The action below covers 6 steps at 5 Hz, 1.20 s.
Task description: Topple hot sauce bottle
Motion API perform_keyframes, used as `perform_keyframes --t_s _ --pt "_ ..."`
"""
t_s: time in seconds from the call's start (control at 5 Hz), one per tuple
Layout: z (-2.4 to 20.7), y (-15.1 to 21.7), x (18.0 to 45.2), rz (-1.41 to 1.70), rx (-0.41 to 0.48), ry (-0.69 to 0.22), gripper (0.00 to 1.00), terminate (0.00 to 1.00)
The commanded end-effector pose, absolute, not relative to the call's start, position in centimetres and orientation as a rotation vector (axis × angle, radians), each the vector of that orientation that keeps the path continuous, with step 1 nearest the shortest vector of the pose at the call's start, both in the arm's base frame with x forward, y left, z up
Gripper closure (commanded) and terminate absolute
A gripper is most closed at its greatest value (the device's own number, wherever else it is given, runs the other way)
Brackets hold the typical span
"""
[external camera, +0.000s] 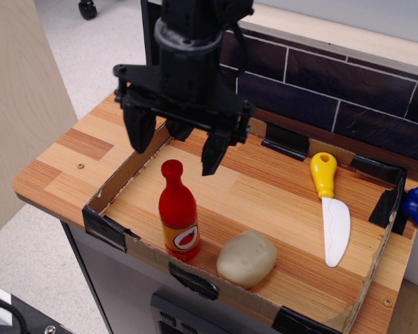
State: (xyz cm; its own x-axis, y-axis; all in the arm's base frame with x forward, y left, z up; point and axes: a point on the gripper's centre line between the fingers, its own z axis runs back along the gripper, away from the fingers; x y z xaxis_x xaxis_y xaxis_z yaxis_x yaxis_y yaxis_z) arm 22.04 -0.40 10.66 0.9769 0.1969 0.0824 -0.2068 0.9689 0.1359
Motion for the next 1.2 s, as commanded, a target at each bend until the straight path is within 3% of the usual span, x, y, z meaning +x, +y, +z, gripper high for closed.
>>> perform_keyframes --t_s 0.0,0.4,0.6,1.0 --pt "10.6 -0.4 21.4 0.192 0.142 -0.102 0.0 0.0" --pt "9.5 -0.8 21.0 0.187 0.144 -0.107 0.0 0.0" --pt "9.4 -0.8 21.2 0.204 0.133 -0.111 1.0 0.0" --pt "10.0 -0.5 21.7 0.292 0.117 -0.048 1.0 0.0"
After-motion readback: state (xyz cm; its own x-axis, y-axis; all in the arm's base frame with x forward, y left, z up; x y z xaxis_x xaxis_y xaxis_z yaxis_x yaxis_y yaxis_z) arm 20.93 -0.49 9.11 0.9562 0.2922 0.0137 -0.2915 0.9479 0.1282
